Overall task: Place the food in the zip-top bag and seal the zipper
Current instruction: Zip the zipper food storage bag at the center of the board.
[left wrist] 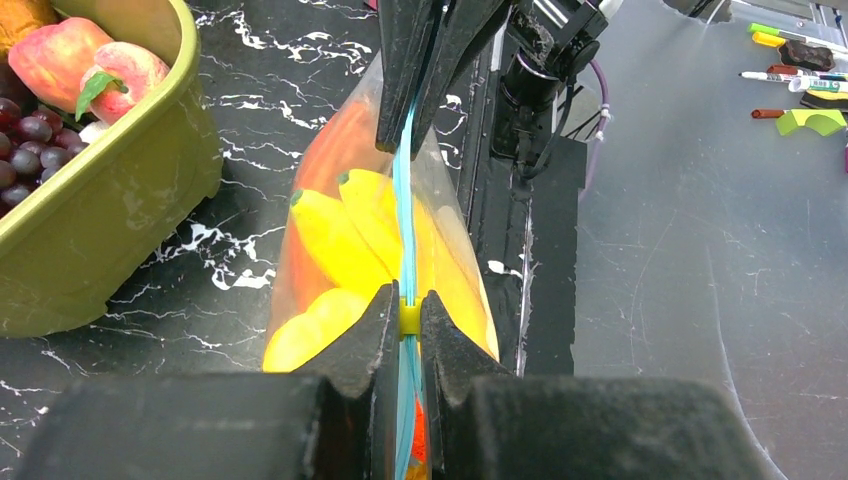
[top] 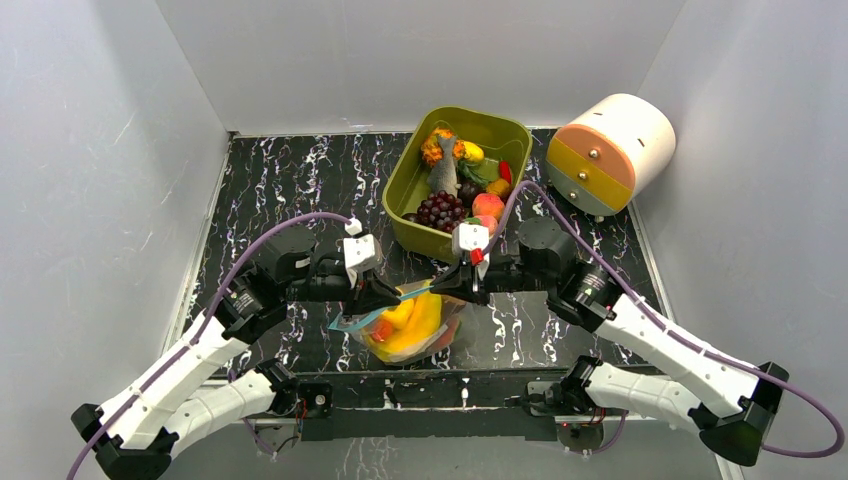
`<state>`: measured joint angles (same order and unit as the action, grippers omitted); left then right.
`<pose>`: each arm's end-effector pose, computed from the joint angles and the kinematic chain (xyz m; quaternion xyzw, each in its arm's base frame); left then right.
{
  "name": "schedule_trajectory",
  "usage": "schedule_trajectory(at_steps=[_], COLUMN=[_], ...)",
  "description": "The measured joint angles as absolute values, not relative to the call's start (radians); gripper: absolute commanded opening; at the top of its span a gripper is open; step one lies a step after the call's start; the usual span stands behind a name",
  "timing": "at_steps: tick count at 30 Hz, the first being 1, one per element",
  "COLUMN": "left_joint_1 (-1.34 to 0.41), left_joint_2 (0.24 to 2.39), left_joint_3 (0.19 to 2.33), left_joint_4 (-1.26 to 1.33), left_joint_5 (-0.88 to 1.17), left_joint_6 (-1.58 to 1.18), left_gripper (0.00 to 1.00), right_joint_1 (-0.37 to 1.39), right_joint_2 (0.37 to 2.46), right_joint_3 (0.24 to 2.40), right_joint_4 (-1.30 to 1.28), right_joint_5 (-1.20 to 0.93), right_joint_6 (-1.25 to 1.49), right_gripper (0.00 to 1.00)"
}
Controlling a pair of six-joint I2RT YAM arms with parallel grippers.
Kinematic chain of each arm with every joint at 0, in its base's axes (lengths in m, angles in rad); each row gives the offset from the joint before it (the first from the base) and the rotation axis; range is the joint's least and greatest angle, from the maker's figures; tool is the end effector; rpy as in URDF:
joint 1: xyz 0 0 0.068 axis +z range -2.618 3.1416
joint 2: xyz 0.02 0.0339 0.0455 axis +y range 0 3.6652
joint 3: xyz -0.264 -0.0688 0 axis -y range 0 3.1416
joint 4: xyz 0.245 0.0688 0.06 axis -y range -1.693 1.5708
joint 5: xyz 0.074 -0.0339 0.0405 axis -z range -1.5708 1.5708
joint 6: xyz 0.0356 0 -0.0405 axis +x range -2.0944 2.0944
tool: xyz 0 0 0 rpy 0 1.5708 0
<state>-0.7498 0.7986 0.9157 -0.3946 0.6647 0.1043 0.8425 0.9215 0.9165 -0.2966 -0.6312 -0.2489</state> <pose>0.1096 -0.1321 0.3629 0.4914 0.6053 -0.4276 0.4575 0.1200 0.1661 0.3520 -0.5546 0.5588 0.4039 0.4658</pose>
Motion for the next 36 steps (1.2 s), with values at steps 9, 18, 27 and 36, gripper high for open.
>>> schedule_trajectory(at_steps=[9, 18, 27, 36], left_joint_1=[-0.750, -0.750, -0.750, -0.750], left_joint_2=[0.786, 0.772, 0.749, 0.734], left_joint_3=[0.916, 0.916, 0.916, 0.916], left_joint_4=[-0.382, -0.395, -0.426, -0.463], left_joint_5=[0.657, 0.642, 0.630, 0.615], left_joint_6=[0.109, 0.120, 0.131, 0.139], left_gripper=[0.00, 0.00, 0.00, 0.00], right_joint_1=[0.849, 0.851, 0.851, 0.851], right_joint_2=[0.872, 0.833, 0.797, 0.783], right_joint_3=[0.882, 0.873, 0.869, 0.869], right_joint_4=[-0.275, -0.283, -0.316, -0.341], right_joint_5=[-0.569, -0.496, -0.432, -0.377], right_joint_6=[-0.191, -0.165, -0.149, -0.130], right_gripper=[0.00, 0.00, 0.00, 0.00])
